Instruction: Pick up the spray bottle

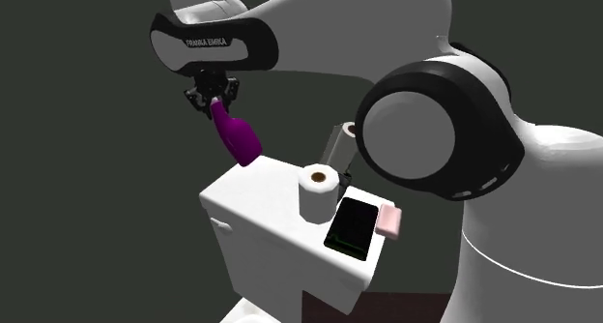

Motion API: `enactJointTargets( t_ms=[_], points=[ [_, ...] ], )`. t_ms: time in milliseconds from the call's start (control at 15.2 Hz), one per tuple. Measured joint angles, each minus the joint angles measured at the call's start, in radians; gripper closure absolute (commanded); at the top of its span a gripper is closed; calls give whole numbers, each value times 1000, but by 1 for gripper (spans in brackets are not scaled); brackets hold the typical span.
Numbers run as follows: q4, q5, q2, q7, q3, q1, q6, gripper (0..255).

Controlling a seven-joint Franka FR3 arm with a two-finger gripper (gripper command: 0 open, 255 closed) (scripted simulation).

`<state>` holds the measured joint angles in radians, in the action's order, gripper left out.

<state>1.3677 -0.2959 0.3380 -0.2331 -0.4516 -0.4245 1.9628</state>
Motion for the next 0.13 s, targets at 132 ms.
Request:
enactJointTargets(
  t_ms=[132],
  points=[
    [-26,-1,6,4,0,-3,-21,255]
  ],
)
